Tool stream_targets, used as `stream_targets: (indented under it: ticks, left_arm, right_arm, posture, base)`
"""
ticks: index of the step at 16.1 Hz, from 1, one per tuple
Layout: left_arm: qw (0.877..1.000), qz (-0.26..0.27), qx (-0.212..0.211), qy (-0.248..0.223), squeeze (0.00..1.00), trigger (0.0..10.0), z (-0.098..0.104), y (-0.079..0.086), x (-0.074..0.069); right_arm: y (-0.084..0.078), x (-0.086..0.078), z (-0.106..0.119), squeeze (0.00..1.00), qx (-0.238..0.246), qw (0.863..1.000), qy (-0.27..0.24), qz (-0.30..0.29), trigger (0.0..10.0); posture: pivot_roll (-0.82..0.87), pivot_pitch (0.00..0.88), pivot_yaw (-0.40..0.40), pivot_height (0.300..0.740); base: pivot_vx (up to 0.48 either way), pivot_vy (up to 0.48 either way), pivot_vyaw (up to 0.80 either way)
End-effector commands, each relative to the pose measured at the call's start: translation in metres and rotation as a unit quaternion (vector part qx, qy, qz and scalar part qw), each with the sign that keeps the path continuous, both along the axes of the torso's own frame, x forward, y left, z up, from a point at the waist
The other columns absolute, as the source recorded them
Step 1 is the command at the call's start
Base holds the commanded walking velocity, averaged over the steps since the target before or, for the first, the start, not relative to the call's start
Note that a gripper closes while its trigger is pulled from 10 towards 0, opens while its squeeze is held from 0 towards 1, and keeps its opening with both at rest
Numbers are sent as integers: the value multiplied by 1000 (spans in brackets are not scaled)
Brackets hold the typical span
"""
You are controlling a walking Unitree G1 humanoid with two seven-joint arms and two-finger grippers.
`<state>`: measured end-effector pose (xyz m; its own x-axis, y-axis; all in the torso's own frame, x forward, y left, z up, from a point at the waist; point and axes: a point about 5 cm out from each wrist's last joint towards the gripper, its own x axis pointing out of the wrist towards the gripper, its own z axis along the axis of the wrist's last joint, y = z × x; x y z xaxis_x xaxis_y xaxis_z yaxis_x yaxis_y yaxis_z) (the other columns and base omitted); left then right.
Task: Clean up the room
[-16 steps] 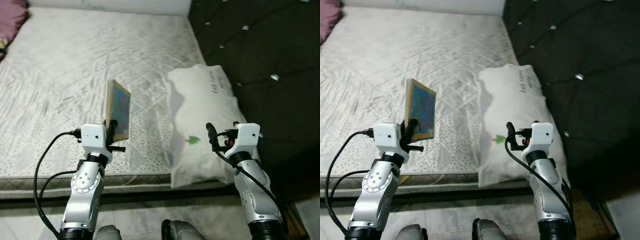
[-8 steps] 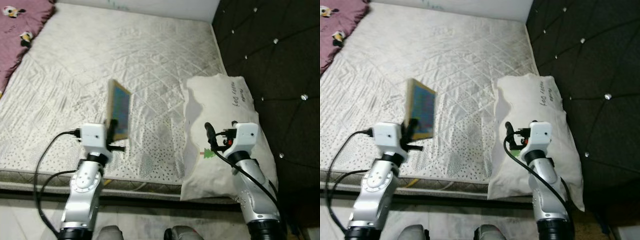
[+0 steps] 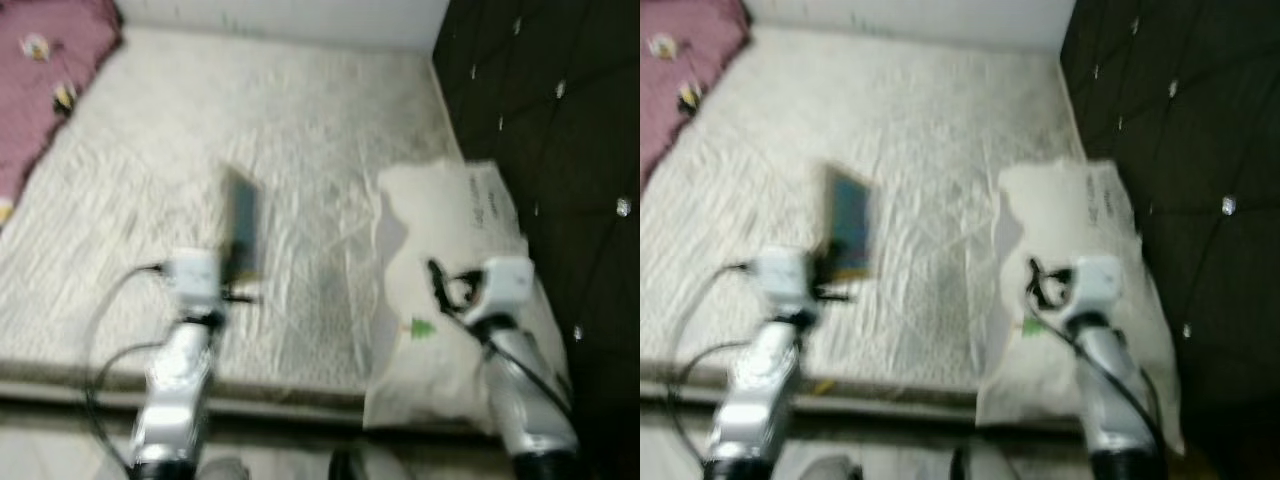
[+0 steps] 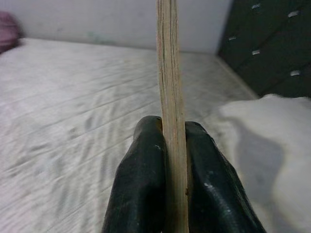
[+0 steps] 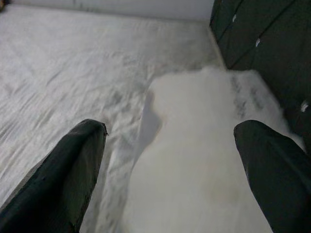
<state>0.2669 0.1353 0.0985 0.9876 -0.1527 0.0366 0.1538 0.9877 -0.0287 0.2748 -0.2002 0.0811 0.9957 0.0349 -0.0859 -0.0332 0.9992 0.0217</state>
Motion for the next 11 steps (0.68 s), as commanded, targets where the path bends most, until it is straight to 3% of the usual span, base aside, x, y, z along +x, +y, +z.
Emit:
stream_targets:
  ticks: [1, 11]
  left_arm:
    - [999, 24, 0, -26, 0, 10000, 10, 13, 1]
    - [1000, 9, 0, 25, 0, 10000, -5, 6, -4]
  right_arm:
    - [10, 4, 8, 0, 3, 1000, -17, 14, 10000]
    - [10, 4, 7, 0, 1, 1000, -15, 17, 10000]
  posture:
    - [-16, 134, -58, 740]
    - [-12, 142, -64, 740]
  base:
    - [0, 0, 0]
    - [0, 0, 0]
